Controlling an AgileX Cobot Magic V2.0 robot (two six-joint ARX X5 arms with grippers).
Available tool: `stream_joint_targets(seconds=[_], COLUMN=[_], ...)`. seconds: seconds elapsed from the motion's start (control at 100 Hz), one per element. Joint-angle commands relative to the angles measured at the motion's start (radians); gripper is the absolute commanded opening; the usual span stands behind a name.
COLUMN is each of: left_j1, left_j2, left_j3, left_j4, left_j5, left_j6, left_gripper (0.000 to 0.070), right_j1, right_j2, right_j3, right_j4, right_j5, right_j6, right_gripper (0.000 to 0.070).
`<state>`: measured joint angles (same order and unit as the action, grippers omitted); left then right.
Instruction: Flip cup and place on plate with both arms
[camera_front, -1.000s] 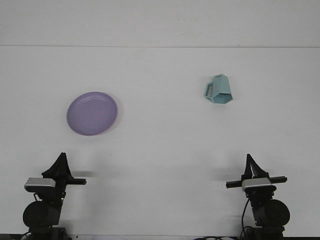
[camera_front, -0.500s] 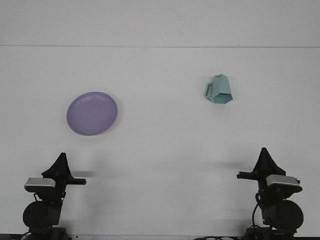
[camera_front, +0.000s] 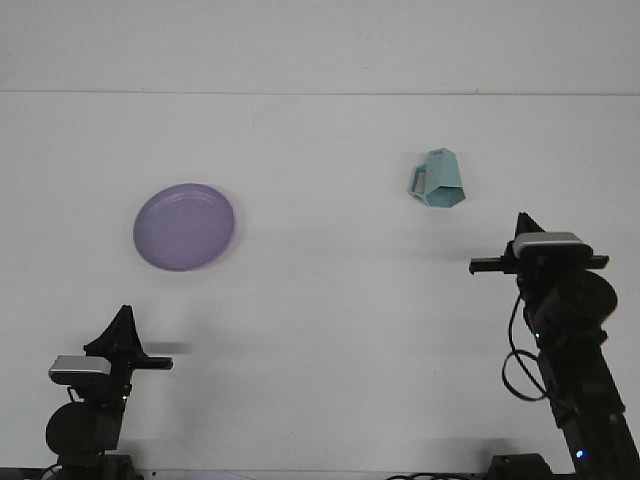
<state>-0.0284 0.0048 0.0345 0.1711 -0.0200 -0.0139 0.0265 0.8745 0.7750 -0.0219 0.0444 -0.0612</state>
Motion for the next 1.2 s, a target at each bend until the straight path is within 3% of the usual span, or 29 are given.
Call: stream_joint_targets(seconds=[0.0,0.08,0.17,0.57,0.86,1.19], left_j1=[0.001,0.001,0.001,0.001,0.001,0.001], left_j2=[-0.002,-0.002,-0.002,-0.002,-0.002,-0.002], left_j3=[-0.02,-0.02,-0.02,-0.02,-0.02,-0.02], left_j4=[0.009,0.009,0.009,0.009,0.009,0.008], left_j5=[0.0,0.0,0.0,0.0,0.0,0.0], left_j6=[-0.001,-0.001,-0.001,0.002,0.002,0.002], left_gripper=[0.0013,0.0013,0.0013,0.0013,0.0013,0.0013], right_j1=[0.0,0.0,0.0,-0.009,-0.06,-0.076], right_j2=[0.078,0.165,0.261,0.682,0.911,1.07], right_j3=[0.012,0.012,0.012,0.012,0.017,0.211], right_j4=[0.045,0.105,0.184,0.592,0.88,0.763], right_j5=[-0.003,-0.003,-0.008,-0.024,-0.105,-0.153], right_j6=[-0.08,-0.106,-0.13,-0.233,-0.28,-0.312], right_gripper=[0.0238,0.0417,0.0511,0.0512,0.0512,0.0512])
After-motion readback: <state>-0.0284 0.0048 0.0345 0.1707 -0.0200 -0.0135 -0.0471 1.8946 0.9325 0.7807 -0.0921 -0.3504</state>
